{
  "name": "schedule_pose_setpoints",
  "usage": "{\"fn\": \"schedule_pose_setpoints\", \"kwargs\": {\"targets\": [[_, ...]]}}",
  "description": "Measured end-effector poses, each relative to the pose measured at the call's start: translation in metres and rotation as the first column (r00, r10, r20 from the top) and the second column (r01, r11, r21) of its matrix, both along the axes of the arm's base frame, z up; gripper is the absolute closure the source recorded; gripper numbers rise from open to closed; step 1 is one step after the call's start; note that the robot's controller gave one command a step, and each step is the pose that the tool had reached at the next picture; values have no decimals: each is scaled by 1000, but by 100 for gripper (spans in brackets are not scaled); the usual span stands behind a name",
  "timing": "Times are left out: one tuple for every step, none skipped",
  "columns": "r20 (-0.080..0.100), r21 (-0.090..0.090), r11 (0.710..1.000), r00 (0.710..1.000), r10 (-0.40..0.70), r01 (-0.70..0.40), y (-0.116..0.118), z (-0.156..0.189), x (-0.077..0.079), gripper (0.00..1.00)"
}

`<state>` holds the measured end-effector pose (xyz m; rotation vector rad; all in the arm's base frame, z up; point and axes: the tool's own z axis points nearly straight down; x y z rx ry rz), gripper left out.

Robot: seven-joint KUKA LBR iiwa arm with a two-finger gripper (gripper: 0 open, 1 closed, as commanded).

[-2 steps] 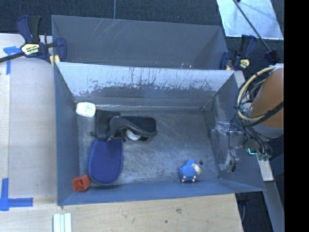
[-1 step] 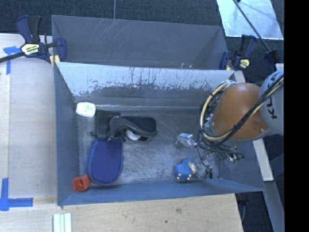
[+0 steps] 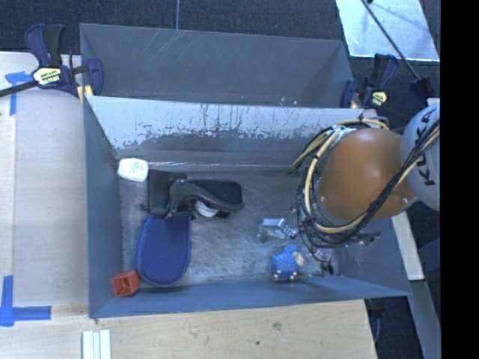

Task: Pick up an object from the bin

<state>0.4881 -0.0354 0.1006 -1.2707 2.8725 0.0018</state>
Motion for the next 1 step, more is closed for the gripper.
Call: {"fn": "schedule_pose_setpoints", "kwargs": {"targets": [[5, 0, 983, 983, 183, -183, 29, 5, 19, 0]]}}
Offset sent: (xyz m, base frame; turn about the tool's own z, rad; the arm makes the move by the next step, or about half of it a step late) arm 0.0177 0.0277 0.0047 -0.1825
